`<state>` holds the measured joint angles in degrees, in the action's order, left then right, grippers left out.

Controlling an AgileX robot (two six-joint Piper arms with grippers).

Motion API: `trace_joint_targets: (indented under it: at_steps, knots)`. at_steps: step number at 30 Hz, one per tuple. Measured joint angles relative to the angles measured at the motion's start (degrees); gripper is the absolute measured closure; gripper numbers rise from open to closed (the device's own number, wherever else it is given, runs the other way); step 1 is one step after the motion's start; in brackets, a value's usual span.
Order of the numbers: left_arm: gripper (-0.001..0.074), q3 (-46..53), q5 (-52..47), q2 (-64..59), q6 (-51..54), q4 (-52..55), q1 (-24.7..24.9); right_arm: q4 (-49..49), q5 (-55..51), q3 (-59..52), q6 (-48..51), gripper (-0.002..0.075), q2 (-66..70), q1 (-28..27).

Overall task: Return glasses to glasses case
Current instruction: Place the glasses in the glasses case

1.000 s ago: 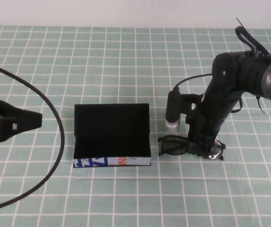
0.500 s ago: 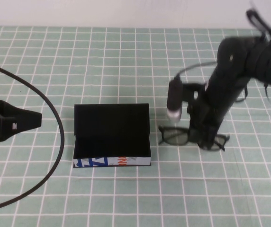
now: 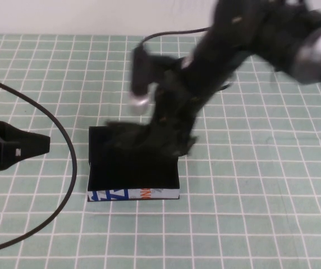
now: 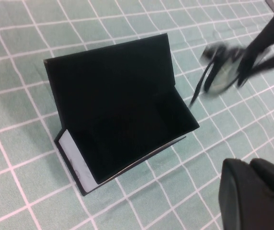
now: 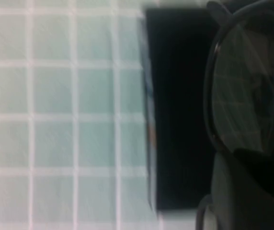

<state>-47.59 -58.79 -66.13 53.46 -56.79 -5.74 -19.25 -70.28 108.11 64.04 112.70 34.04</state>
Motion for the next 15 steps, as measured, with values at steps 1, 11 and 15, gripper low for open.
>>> trace_joint_targets:
  at_steps: [1,11,15]
  knots:
    - [0.0737,0.0,0.0,0.0,0.0,0.0,0.0,-0.08,-0.09,1.03,0.0,0.0686,1.01,1.3]
    - [0.0737,0.0,0.09,0.0,0.0,0.0,0.0,1.52,-0.12,8.17,0.0,0.0686,12.78,5.64]
    - [0.0737,0.0,0.09,-0.11,0.0,0.0,0.0,2.99,-0.12,8.5,0.0,0.0686,13.74,5.64]
